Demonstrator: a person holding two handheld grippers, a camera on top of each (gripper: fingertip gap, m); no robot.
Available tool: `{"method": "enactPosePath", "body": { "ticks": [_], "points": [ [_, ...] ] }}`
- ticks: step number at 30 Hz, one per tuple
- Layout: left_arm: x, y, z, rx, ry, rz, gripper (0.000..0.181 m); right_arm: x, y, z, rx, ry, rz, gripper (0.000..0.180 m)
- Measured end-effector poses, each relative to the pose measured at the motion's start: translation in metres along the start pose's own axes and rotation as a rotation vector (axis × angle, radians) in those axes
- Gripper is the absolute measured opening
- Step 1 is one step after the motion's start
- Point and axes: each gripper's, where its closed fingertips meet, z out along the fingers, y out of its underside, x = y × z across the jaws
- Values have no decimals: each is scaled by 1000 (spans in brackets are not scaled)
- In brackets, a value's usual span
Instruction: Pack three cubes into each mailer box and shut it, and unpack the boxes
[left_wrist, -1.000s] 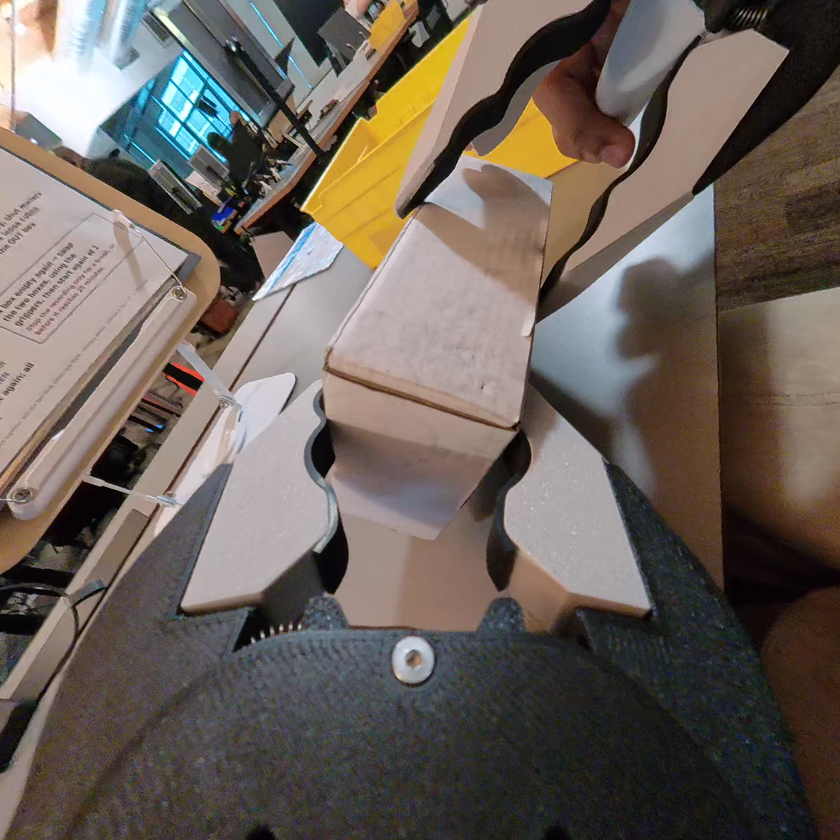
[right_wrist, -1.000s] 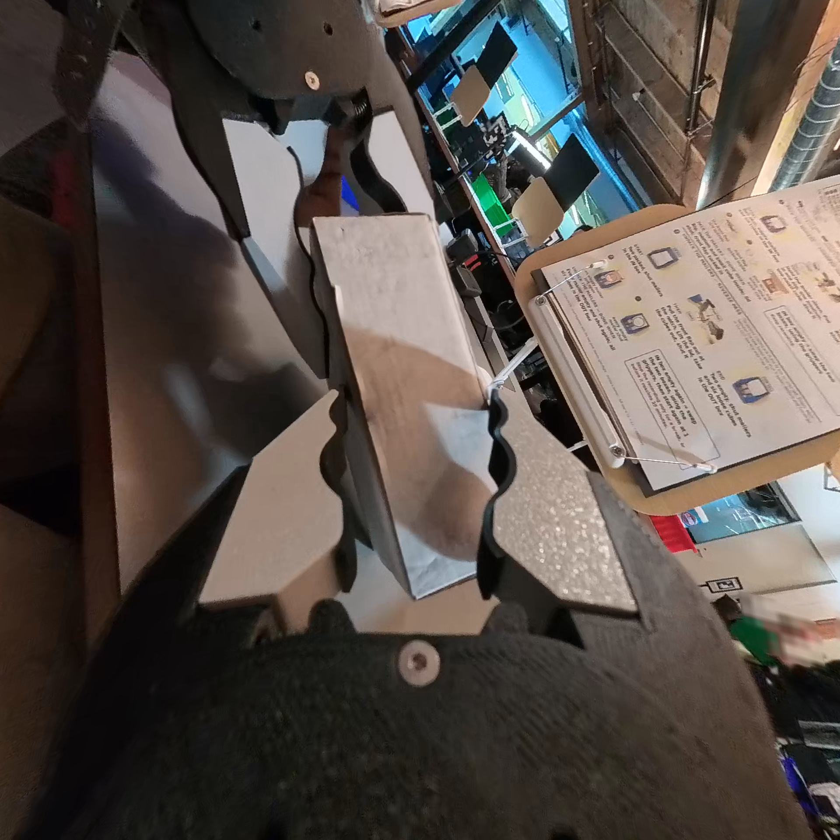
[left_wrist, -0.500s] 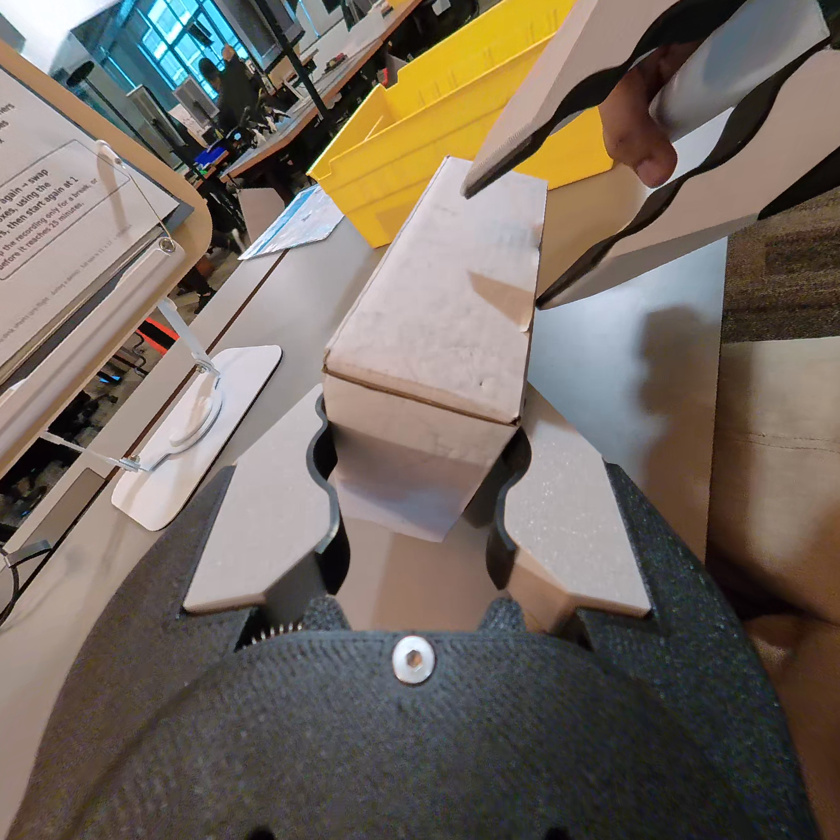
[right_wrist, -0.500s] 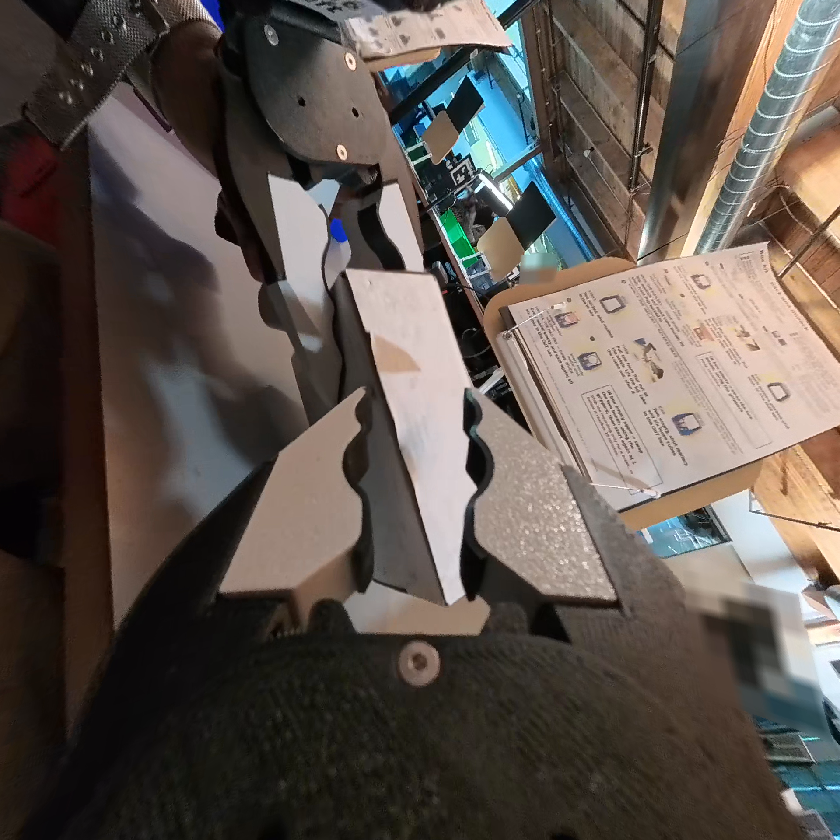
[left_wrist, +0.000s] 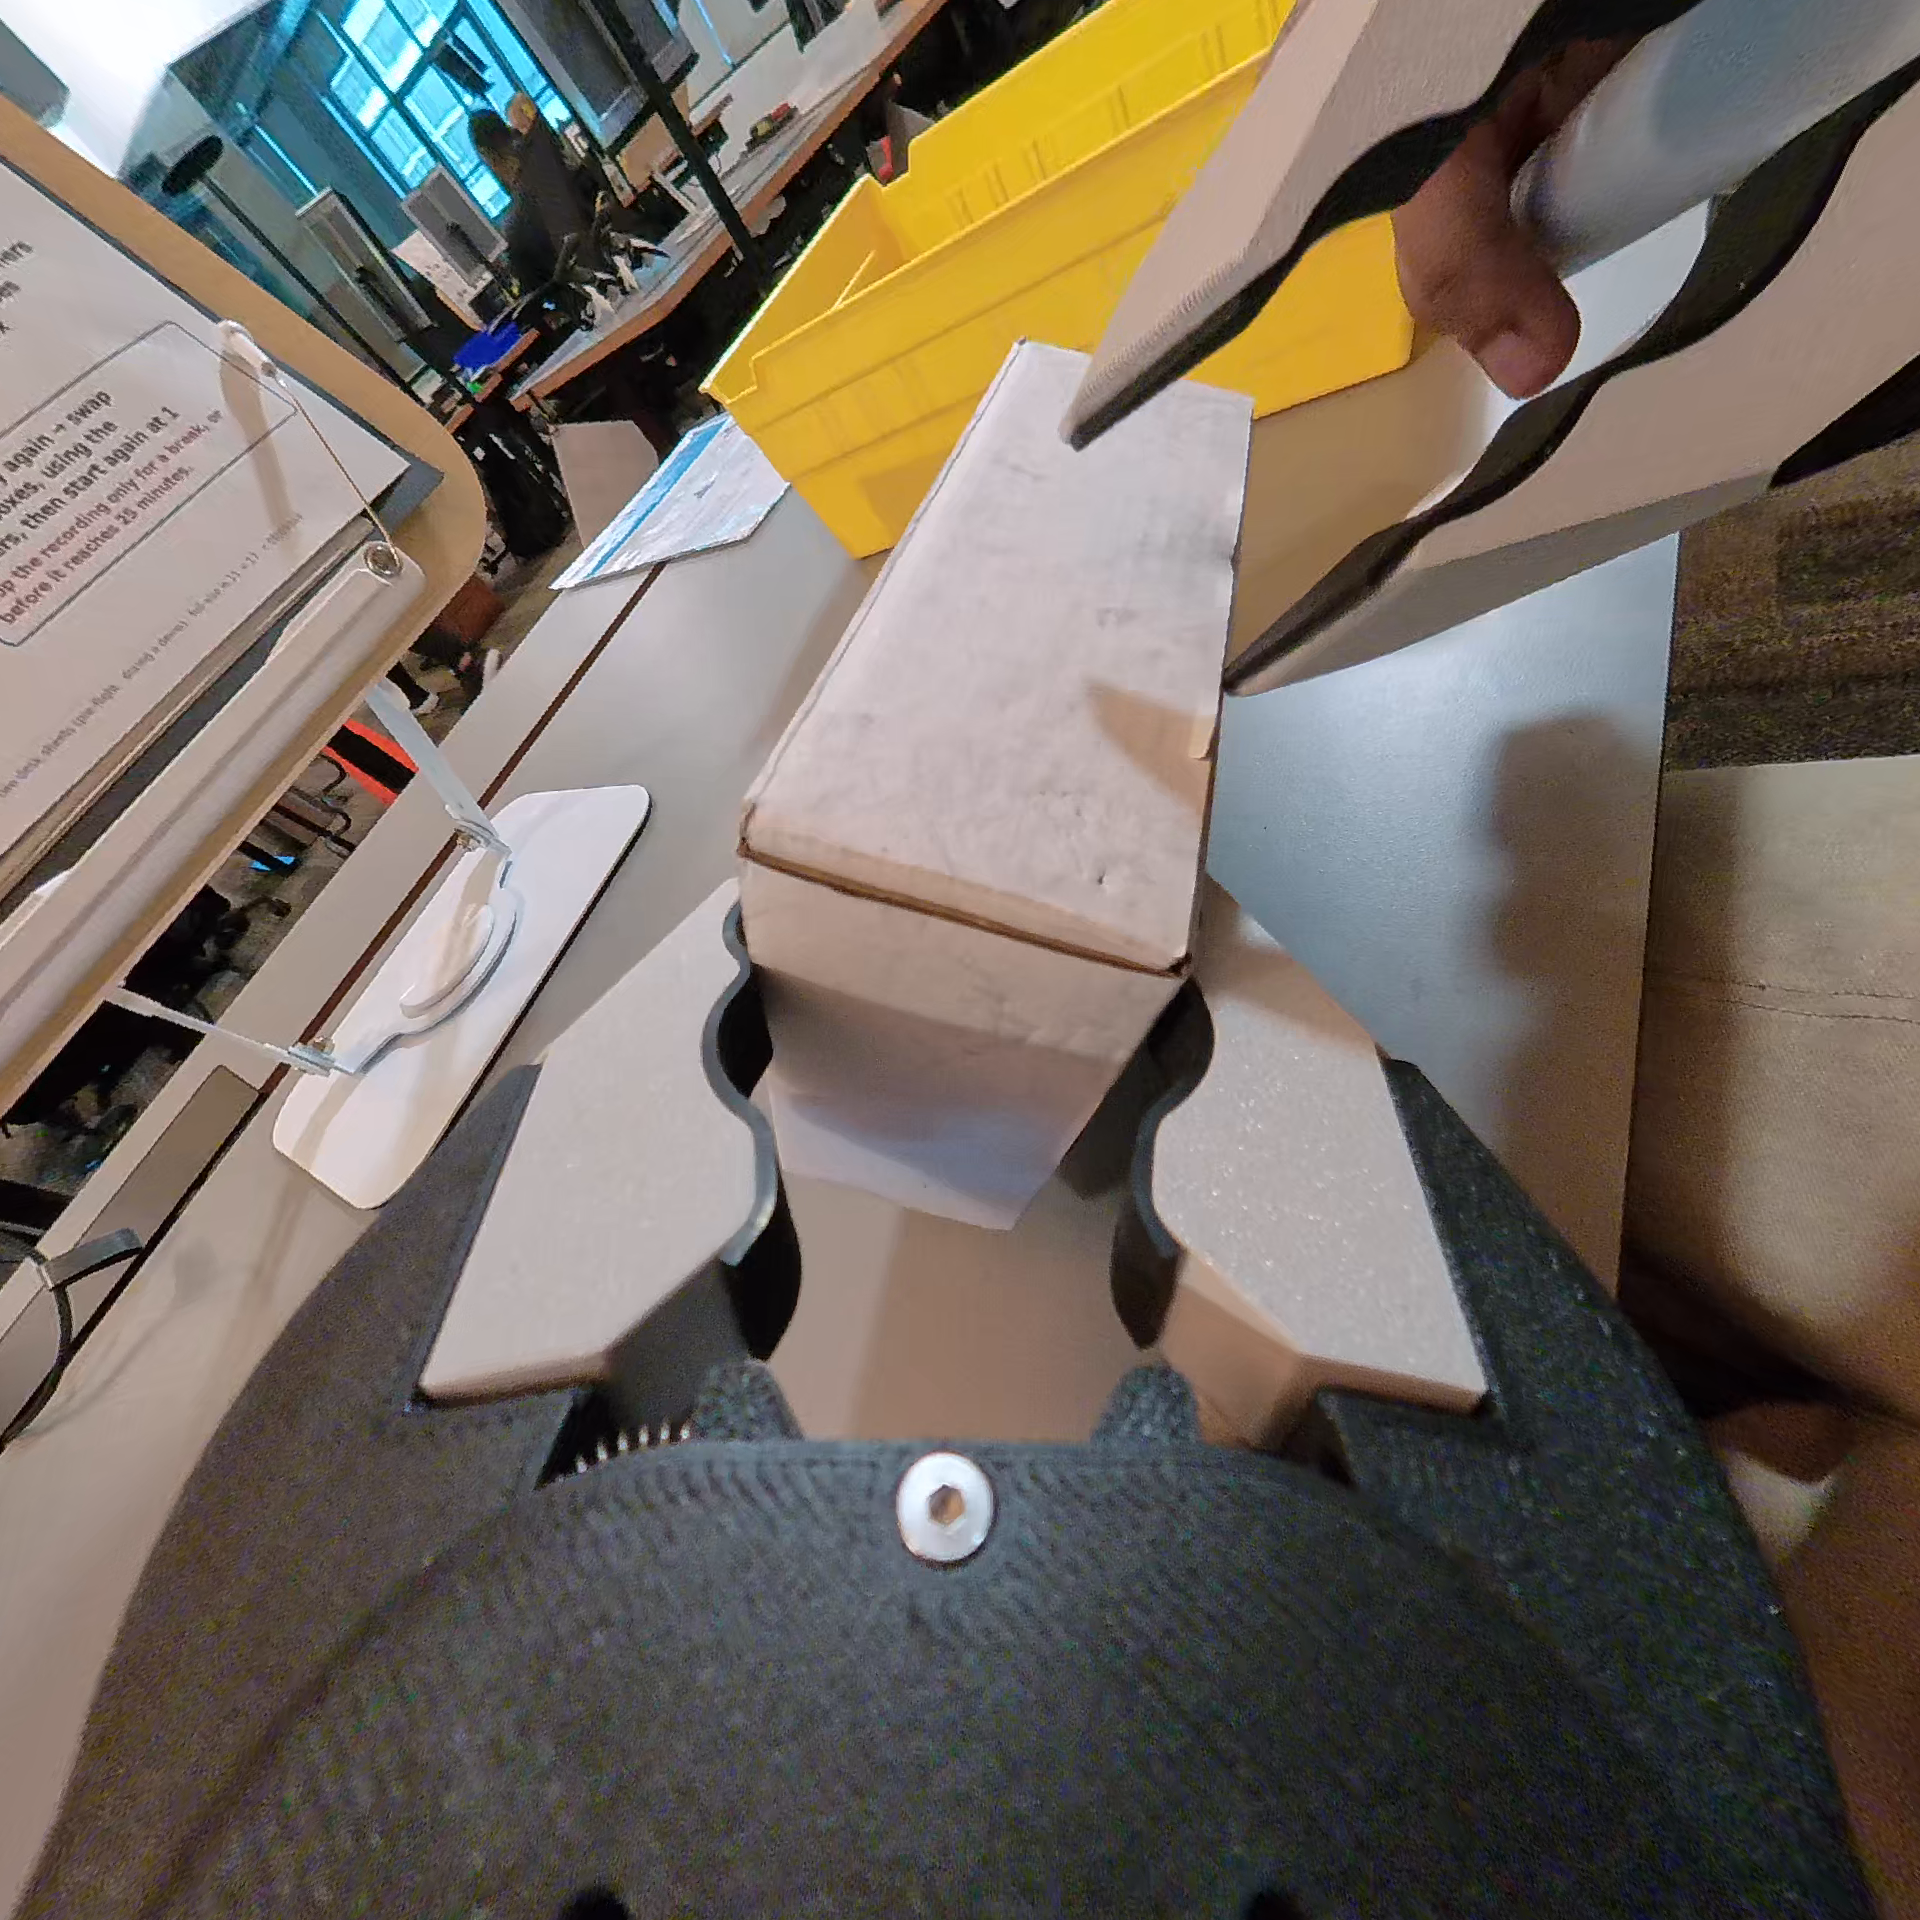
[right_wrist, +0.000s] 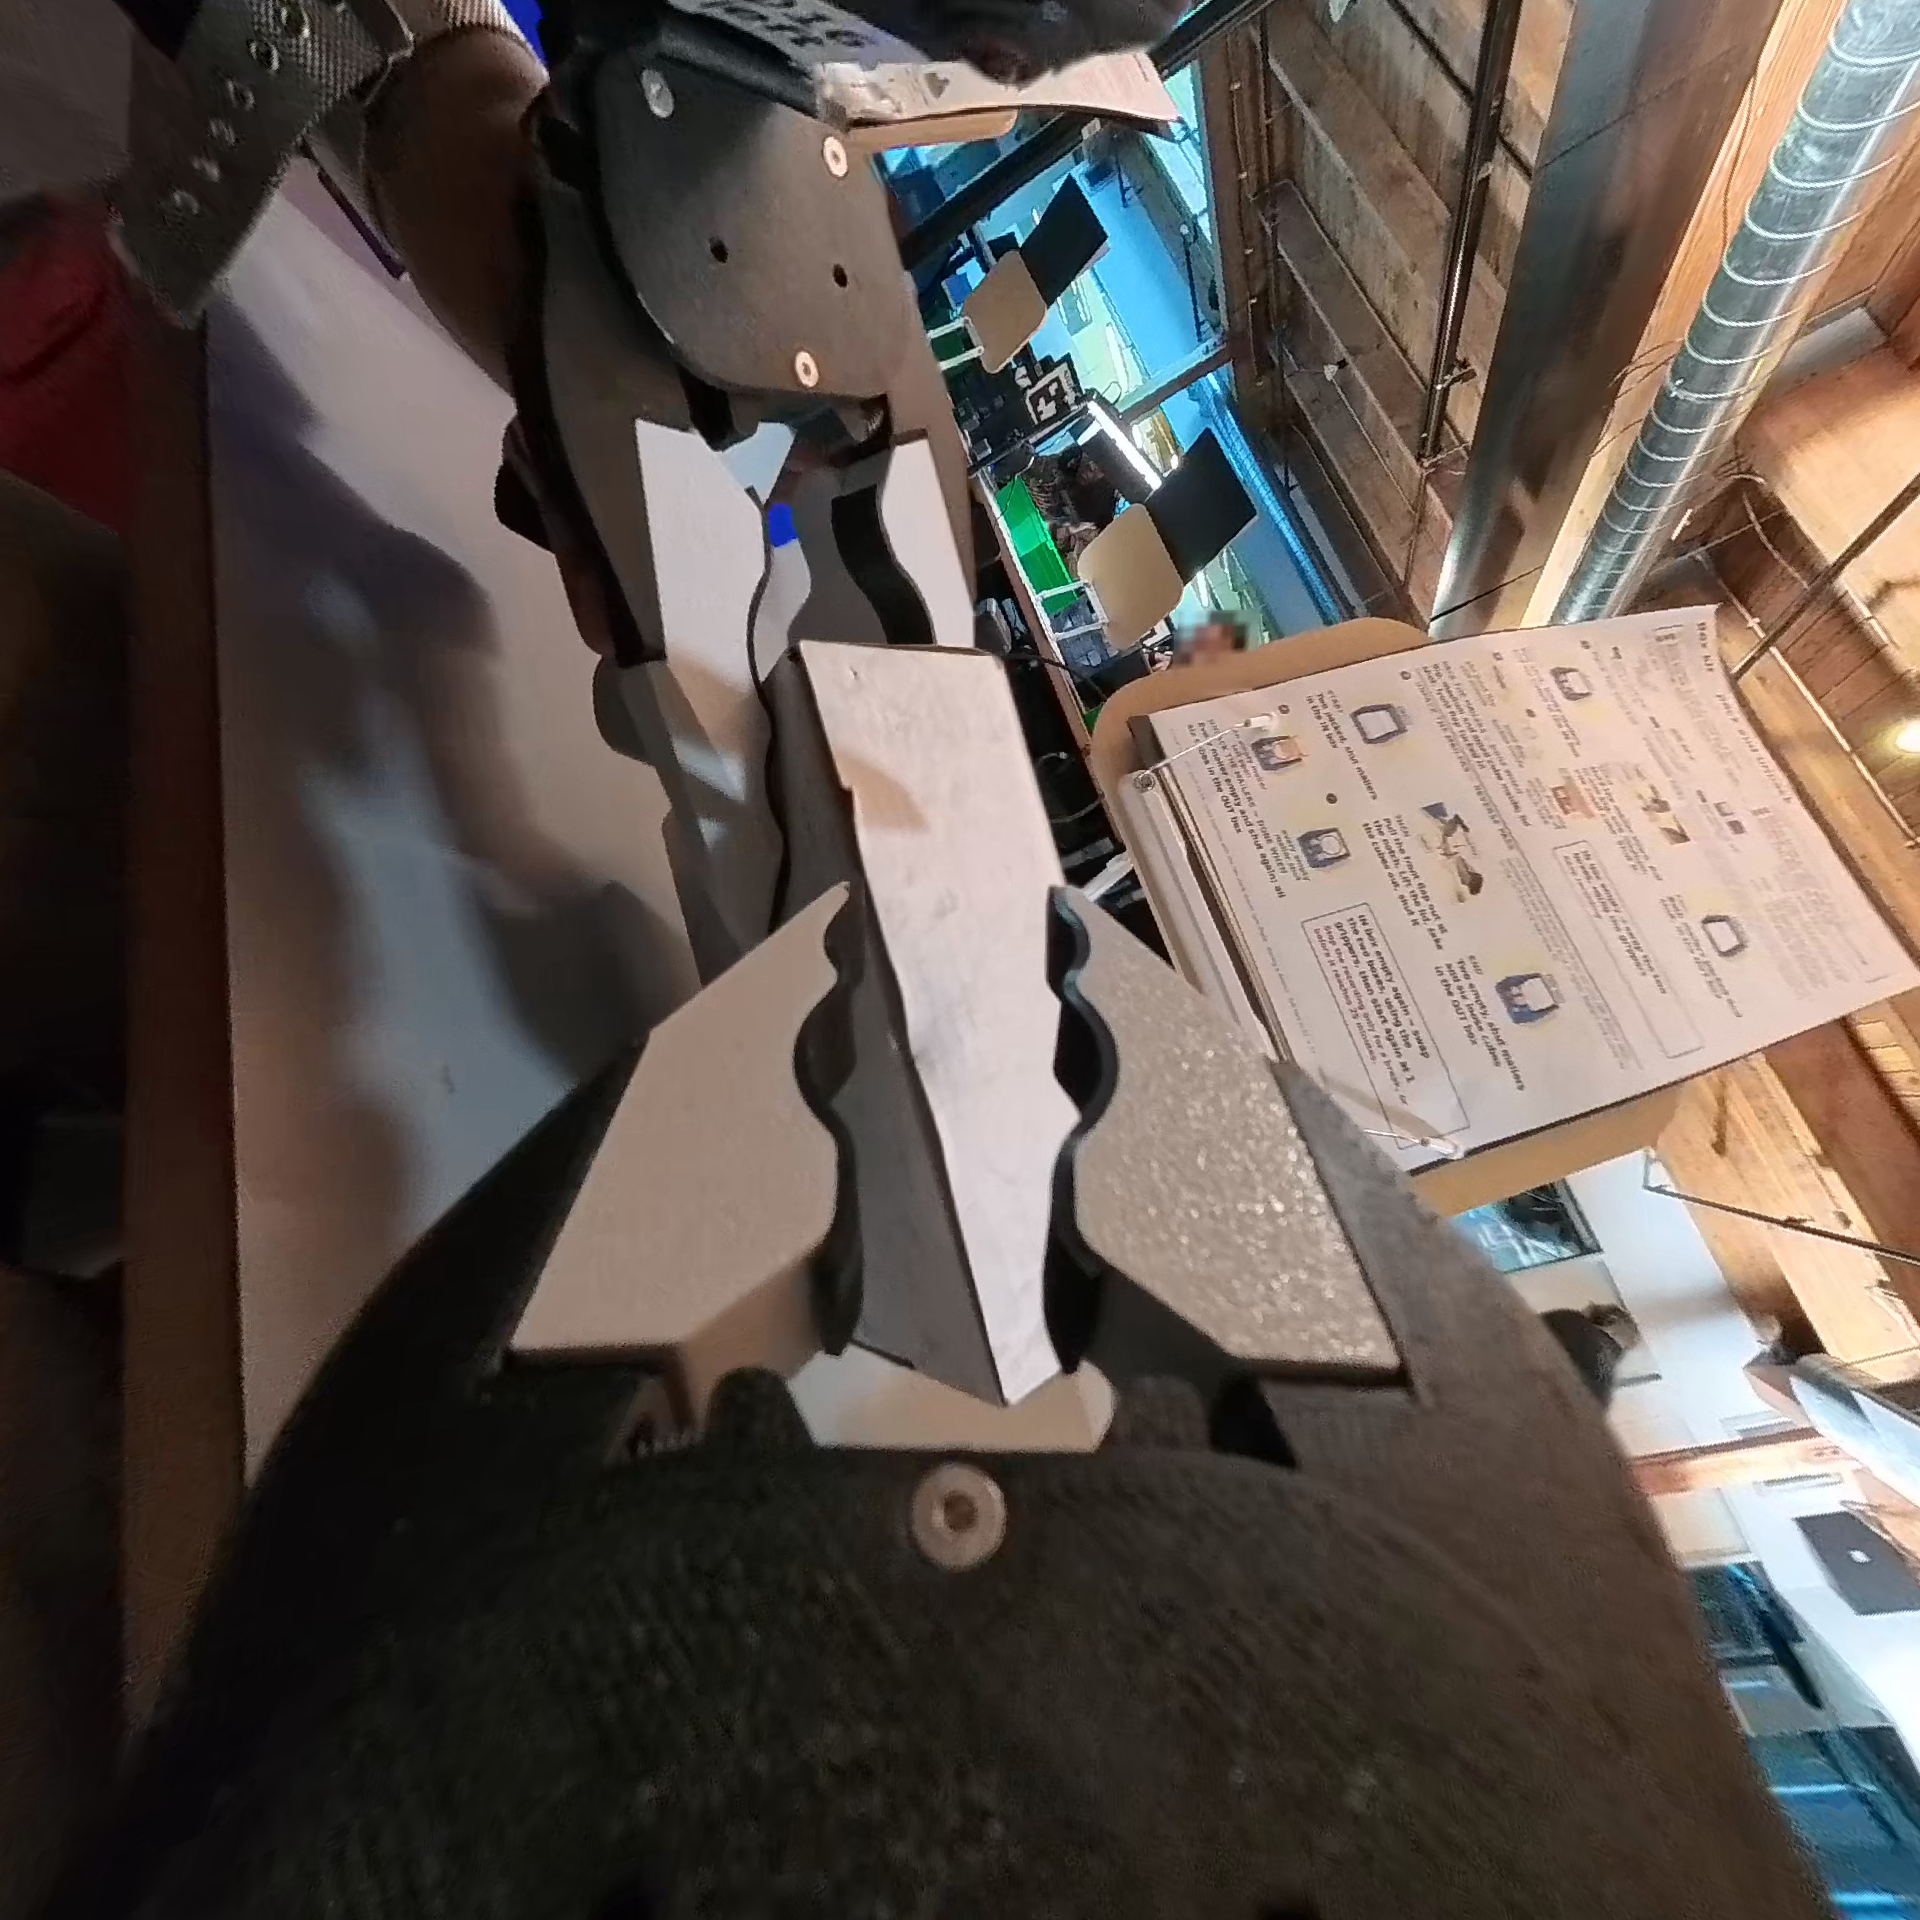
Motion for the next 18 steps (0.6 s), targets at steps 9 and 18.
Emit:
{"method": "enactPosePath", "body": {
  "ticks": [9, 18],
  "points": [
    [-3, 0, 0, -17, -35, 45, 74, -1, 0, 1, -48, 29, -150, 35],
    [-8, -2, 0, -52, -68, 4, 71, 9, -1, 2, -141, 137, -353, 31]
  ]
}}
